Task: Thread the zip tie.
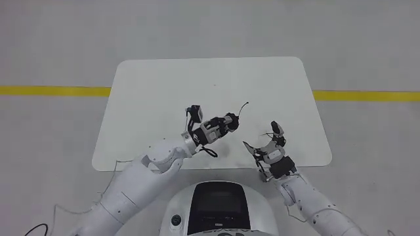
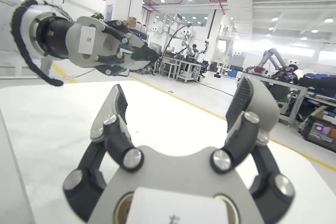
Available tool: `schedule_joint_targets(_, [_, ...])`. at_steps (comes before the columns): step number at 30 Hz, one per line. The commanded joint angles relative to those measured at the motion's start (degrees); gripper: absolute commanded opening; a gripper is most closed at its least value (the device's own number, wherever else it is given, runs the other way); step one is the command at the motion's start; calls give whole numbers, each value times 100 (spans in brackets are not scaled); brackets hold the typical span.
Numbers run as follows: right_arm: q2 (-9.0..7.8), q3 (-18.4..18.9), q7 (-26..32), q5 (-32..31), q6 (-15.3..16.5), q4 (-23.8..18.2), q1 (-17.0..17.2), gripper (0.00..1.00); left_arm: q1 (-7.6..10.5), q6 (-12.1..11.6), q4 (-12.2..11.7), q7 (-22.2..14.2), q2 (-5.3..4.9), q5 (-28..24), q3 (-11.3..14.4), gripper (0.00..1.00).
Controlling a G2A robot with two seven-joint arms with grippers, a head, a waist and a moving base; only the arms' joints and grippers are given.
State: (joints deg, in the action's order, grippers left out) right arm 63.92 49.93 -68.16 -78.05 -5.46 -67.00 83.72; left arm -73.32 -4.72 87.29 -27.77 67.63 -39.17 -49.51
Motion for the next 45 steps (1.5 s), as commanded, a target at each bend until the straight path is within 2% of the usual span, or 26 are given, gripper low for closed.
schedule_joint_targets(1, [21,10,3,-18,-48,41,-9,100,28,86,-48,-129,4,-164,-21,0])
schedule_joint_targets(2, [29,-23,30,-93,42,66,-20,100,47,88,-62,-157,5,-160,-28,0])
schedule_joint_targets(4, [33,-34,41,-119,113,84,-30,100,101,-59,-103,56,-7,383,-18,0])
schedule_joint_targets(10, [33,-34,41,-119,113,84,-30,100,94,-52,-100,62,-5,369,-14,0])
schedule_joint_targets(12, [37,-16,165,-144,98,35,-35,100,67,14,-52,-28,10,126,0,0])
schedule_joint_targets(17, [75,62,123,-204,-38,-9,-22,100,93,296,-128,-745,35,-721,-22,0])
schedule_joint_targets(19, [98,74,101,-232,-129,19,-28,100,110,406,-180,-938,38,-940,-47,0])
schedule_joint_targets(21, [125,51,99,-254,-61,55,-43,100,148,437,-212,-1093,35,-1012,-79,0])
schedule_joint_targets(22, [125,51,99,-254,-61,55,-43,100,160,367,-208,-1092,32,-933,-91,0])
schedule_joint_targets(29, [129,54,172,-264,-53,-3,-42,100,147,376,-197,-1057,34,-938,-83,0])
schedule_joint_targets(31, [136,74,239,-340,-71,-81,-22,100,118,431,-151,-1021,46,-1021,-56,0])
schedule_joint_targets(35, [165,138,173,-350,-176,-124,-1,100,139,640,-186,-1303,63,-1436,-61,0])
schedule_joint_targets(37, [181,171,68,-307,-174,-157,12,100,173,532,-198,-1309,58,-1298,-86,0])
schedule_joint_targets(42, [181,171,68,-307,-174,-157,12,100,173,532,-198,-1309,58,-1298,-86,0])
schedule_joint_targets(45, [190,196,186,-310,-207,-260,33,100,147,538,-158,-1156,78,-1329,-42,0])
